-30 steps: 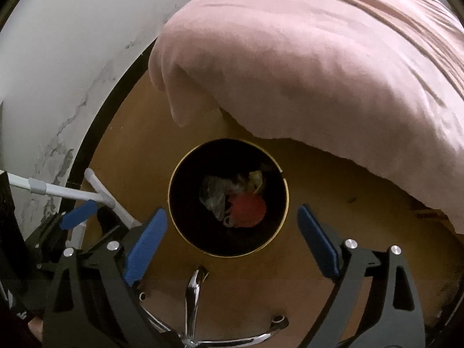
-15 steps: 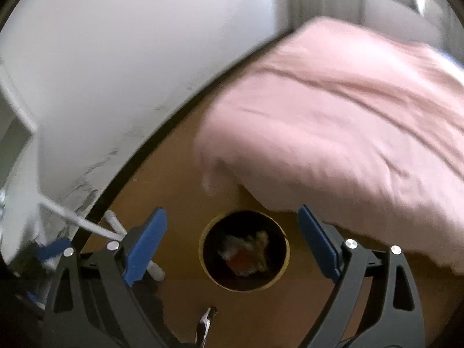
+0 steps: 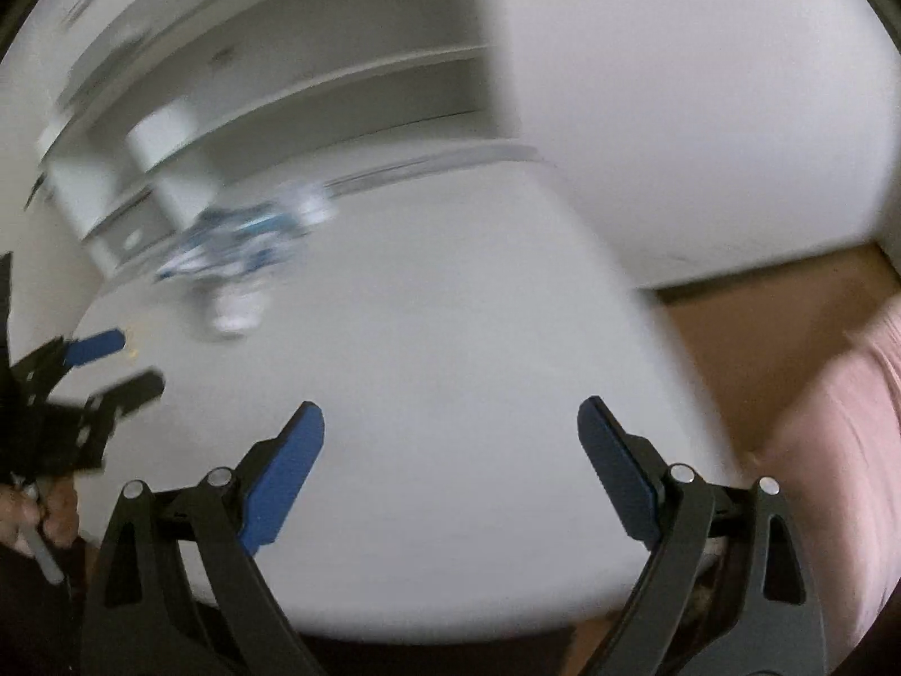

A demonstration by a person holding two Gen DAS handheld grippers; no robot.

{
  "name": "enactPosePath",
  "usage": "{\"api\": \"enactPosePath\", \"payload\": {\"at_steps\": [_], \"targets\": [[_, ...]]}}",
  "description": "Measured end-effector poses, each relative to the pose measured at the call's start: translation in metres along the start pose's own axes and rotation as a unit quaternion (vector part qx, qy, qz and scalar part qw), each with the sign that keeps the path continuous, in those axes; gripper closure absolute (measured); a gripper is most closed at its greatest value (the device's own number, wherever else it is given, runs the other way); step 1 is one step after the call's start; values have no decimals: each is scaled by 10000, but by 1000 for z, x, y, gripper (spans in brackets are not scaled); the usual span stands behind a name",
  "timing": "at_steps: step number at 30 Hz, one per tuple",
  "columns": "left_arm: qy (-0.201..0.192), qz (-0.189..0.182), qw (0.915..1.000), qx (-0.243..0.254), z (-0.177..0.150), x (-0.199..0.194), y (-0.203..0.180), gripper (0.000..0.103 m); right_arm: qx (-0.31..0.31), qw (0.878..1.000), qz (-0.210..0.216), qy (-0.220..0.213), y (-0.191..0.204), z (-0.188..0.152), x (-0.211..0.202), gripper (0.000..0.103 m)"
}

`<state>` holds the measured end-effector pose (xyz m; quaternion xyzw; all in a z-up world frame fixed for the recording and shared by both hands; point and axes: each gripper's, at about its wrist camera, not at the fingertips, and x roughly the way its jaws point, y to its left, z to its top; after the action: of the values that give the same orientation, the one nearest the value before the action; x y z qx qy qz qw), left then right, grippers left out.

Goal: Collect trash
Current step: 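Move both open tools back to the desk, then grasp the yellow plastic spoon with the left tool while the right tool grasps the white patterned mask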

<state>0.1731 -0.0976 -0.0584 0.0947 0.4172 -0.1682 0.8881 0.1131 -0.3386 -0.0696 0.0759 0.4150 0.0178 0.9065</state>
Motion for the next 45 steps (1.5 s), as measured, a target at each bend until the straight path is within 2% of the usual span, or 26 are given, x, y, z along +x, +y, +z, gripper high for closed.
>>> {"api": "enactPosePath", "payload": {"at_steps": [2, 4, 8, 12, 18, 20, 22, 31, 34, 36, 37, 38, 39, 40, 45], "targets": [[107, 291, 9981, -542, -6, 3, 54, 10, -322, 9991, 200, 171, 39, 14, 25, 15], [129, 534, 9939, -955, -14, 4, 92, 10, -606, 9968, 400, 332, 77, 26, 51, 15], [272, 703, 9885, -1308, -25, 7, 124, 10, -1016, 9923, 493, 506, 130, 45, 90, 15], [361, 684, 9859, -1487, -37, 7, 134, 10, -1129, 9914, 356, 563, 155, 55, 113, 16], [391, 702, 9856, -1488, -30, 20, 145, 10, -1250, 9902, 39, 615, 167, 56, 128, 37], [418, 682, 9851, -1523, -28, 23, 145, 10, -1205, 9908, 30, 617, 167, 56, 127, 60], [413, 667, 9855, -1507, -25, 25, 143, 10, -1145, 9911, 99, 672, 163, 53, 120, 70], [542, 817, 9832, -1542, -19, 41, 138, 12, -1162, 9891, 493, 758, 149, 12, 79, 73], [530, 1018, 9828, -1447, -17, 41, 133, 23, -1125, 9897, 477, 751, 141, 5, 72, 73], [464, 1056, 9834, -1402, -16, 40, 129, 35, -1078, 9904, 442, 748, 134, 1, 68, 72], [421, 1062, 9837, -1386, -15, 39, 128, 49, -1043, 9911, 396, 730, 129, 0, 65, 72], [388, 1060, 9842, -1361, -14, 38, 126, 75, -989, 9920, 351, 709, 123, -2, 62, 73], [372, 1058, 9851, -1302, -13, 37, 124, 86, -951, 9924, 338, 699, 119, -3, 60, 73], [375, 984, 9859, -1303, -12, 37, 122, 91, -894, 9932, 304, 677, 112, -4, 56, 72], [306, 870, 9902, -1046, -9, 33, 101, 91, -535, 9970, 38, 551, 69, -11, 36, 73]]}}
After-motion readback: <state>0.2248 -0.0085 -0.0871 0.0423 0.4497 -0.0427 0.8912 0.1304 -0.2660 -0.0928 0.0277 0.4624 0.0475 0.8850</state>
